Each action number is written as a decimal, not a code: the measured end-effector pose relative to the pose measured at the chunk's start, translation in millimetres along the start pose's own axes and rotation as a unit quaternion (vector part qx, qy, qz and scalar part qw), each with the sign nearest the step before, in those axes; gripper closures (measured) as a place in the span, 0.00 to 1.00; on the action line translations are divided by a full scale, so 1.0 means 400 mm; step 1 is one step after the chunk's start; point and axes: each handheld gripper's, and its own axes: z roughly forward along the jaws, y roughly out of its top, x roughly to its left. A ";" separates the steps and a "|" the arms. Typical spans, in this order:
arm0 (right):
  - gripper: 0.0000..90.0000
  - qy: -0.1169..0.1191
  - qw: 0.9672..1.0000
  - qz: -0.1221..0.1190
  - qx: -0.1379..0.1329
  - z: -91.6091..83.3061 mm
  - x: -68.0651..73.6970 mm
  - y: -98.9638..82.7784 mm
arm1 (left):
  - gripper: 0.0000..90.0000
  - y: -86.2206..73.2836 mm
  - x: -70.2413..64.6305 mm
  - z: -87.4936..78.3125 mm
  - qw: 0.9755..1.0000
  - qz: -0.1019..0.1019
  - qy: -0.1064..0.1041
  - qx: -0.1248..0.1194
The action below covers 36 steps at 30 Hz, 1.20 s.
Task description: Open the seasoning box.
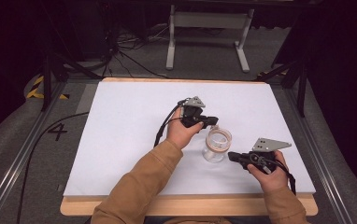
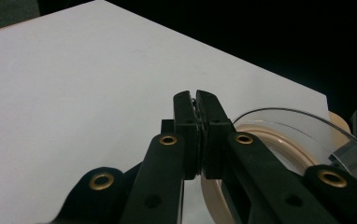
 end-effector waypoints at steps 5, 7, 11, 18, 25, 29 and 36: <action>1.00 0.000 1.000 0.011 -0.017 -0.001 -0.003 0.008 | 0.98 -0.001 0.002 0.000 1.000 -0.002 -0.001 0.000; 1.00 -0.001 1.000 0.011 -0.021 0.001 -0.004 0.010 | 0.98 -0.002 0.003 0.000 1.000 -0.002 -0.001 0.000; 1.00 0.002 0.999 0.021 -0.029 0.006 -0.007 0.011 | 0.98 -0.002 0.002 0.001 1.000 -0.002 -0.001 -0.001; 1.00 0.002 0.999 0.025 -0.044 0.004 -0.008 0.018 | 0.98 -0.003 0.002 -0.001 1.000 0.001 -0.004 -0.004; 1.00 0.004 0.999 0.022 -0.045 0.006 -0.008 0.019 | 0.98 0.000 -0.006 -0.018 0.999 0.023 0.022 0.001; 1.00 0.006 0.999 0.022 -0.049 0.004 -0.008 0.022 | 0.97 0.006 -0.002 -0.047 0.999 0.021 0.027 -0.008; 1.00 0.012 0.998 0.012 -0.056 0.003 -0.011 0.036 | 0.94 0.006 -0.010 -0.106 0.999 0.024 0.048 -0.006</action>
